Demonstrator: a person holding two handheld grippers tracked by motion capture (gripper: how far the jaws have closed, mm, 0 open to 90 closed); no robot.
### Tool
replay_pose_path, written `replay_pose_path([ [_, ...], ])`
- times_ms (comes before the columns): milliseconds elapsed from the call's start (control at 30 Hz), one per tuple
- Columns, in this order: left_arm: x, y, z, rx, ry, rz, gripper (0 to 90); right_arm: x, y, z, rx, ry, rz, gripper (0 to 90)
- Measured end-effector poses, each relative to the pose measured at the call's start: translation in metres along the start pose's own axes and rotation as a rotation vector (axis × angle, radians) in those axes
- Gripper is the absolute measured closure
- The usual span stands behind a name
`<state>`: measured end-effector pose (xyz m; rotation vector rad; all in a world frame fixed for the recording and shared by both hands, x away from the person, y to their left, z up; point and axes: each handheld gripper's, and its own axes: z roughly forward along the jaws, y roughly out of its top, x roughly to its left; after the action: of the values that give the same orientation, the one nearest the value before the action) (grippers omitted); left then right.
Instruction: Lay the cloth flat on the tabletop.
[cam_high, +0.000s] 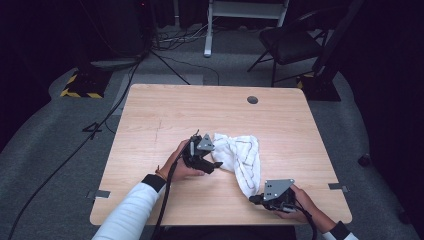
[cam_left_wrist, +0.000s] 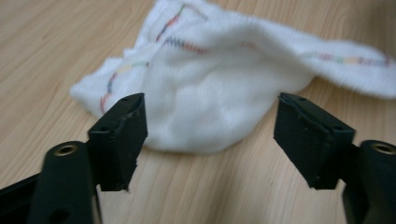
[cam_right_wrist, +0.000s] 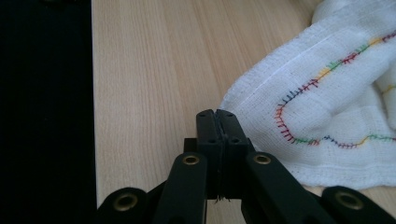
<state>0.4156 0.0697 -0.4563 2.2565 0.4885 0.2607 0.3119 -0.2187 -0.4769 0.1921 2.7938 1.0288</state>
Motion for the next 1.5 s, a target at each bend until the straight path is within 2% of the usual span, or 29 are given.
replay_pose_path([
  [67, -0.009, 0.011, 0.004, -0.048, -0.021, -0.023, 22.8, 0.0, 0.001, 0.002, 0.006, 0.001, -0.001, 88.8],
  [100, -0.009, 0.011, 0.004, -0.048, -0.021, -0.023, 22.0, 0.0, 0.001, 0.002, 0.006, 0.001, -0.001, 88.8],
  [133, -0.018, 0.019, 0.01, -0.056, -0.027, -0.004, 21.3, 0.0, 0.001, 0.004, 0.008, 0.005, -0.004, 88.5],
  [167, -0.018, 0.019, 0.01, -0.056, -0.027, -0.004, 21.3, 0.0, 0.001, 0.004, 0.008, 0.005, -0.004, 88.5],
  [233, -0.031, 0.029, 0.023, -0.044, -0.025, 0.008, 21.4, 0.001, 0.002, 0.011, 0.024, 0.014, -0.007, 88.1],
  [300, -0.039, 0.033, 0.034, -0.03, -0.05, 0.018, 21.5, 0.002, 0.002, 0.014, 0.023, 0.022, -0.017, 87.8],
  [367, -0.042, 0.035, 0.039, -0.015, -0.054, 0.025, 24.3, 0.003, 0.003, 0.015, 0.022, 0.023, -0.016, 87.7],
  [400, -0.046, 0.036, 0.045, 0.014, -0.045, 0.043, 24.3, 0.003, 0.004, 0.016, 0.021, 0.024, -0.02, 87.1],
  [433, -0.05, 0.035, 0.054, 0.071, -0.03, 0.073, 37.7, 0.003, 0.005, 0.016, 0.019, 0.019, -0.02, 83.2],
  [467, -0.05, 0.033, 0.057, 0.096, -0.049, 0.085, 44.2, 0.003, 0.005, 0.016, 0.018, 0.018, -0.021, 81.6],
  [500, -0.05, 0.033, 0.057, 0.096, -0.049, 0.085, 48.6, 0.003, 0.004, 0.015, 0.018, 0.014, -0.021, 80.5],
  [567, -0.046, 0.025, 0.058, 0.133, -0.053, 0.114, 61.3, 0.002, 0.004, 0.011, 0.002, 0.0, -0.017, 76.7],
  [633, -0.041, 0.022, 0.054, 0.128, -0.07, 0.11, 72.7, -0.001, 0.003, 0.004, -0.028, -0.016, 0.003, 71.3],
  [700, -0.037, 0.019, 0.048, 0.14, -0.077, 0.13, 78.1, -0.006, 0.002, -0.004, -0.055, -0.04, 0.032, 66.1],
  [767, -0.036, 0.016, 0.044, 0.144, -0.082, 0.132, 80.0, -0.009, 0.002, -0.008, -0.068, -0.057, 0.047, 63.9],
  [800, -0.033, 0.011, 0.036, 0.148, -0.082, 0.131, 80.1, -0.016, 0.0, -0.015, -0.1, -0.093, 0.081, 62.6],
  [833, -0.033, 0.011, 0.036, 0.148, -0.082, 0.131, 80.2, -0.016, 0.0, -0.015, -0.1, -0.093, 0.081, 62.6],
  [900, -0.029, 0.004, 0.028, 0.141, -0.084, 0.117, 80.2, -0.025, 0.001, -0.021, -0.125, -0.14, 0.119, 59.1],
  [1000, -0.026, -0.007, 0.018, 0.158, -0.08, 0.104, 80.4, -0.041, 0.003, -0.023, -0.132, -0.213, 0.164, 55.3],
  [1033, -0.024, -0.014, 0.011, 0.155, -0.077, 0.097, 79.9, -0.055, 0.004, -0.018, -0.124, -0.237, 0.21, 51.3],
  [1167, -0.021, -0.023, -0.001, 0.153, -0.068, 0.085, 78.7, -0.072, 0.008, -0.002, -0.093, -0.265, 0.235, 45.8],
  [1200, -0.019, -0.026, -0.004, 0.157, -0.063, 0.079, 78.7, -0.077, 0.01, 0.005, -0.076, -0.264, 0.236, 43.4],
  [1233, -0.015, -0.032, -0.01, 0.156, -0.061, 0.069, 78.7, -0.082, 0.016, 0.018, -0.044, -0.272, 0.214, 42.3],
  [1300, -0.014, -0.035, -0.013, 0.16, -0.052, 0.064, 79.3, -0.086, 0.023, 0.029, -0.034, -0.261, 0.201, 41.6],
  [1333, -0.013, -0.037, -0.014, 0.163, -0.049, 0.062, 79.3, -0.086, 0.023, 0.029, -0.034, -0.261, 0.201, 41.6],
  [1367, -0.01, -0.042, -0.018, 0.172, -0.043, 0.066, 80.3, -0.088, 0.028, 0.039, -0.021, -0.239, 0.192, 43.4],
  [1400, -0.01, -0.042, -0.018, 0.172, -0.043, 0.066, 80.9, -0.088, 0.028, 0.039, -0.021, -0.239, 0.192, 43.4],
  [1433, -0.007, -0.045, -0.02, 0.178, -0.036, 0.064, 81.4, -0.091, 0.032, 0.049, 0.018, -0.223, 0.192, 48.9],
  [1500, -0.004, -0.048, -0.023, 0.177, -0.031, 0.066, 82.8, -0.094, 0.034, 0.053, 0.02, -0.199, 0.203, 63.1],
])
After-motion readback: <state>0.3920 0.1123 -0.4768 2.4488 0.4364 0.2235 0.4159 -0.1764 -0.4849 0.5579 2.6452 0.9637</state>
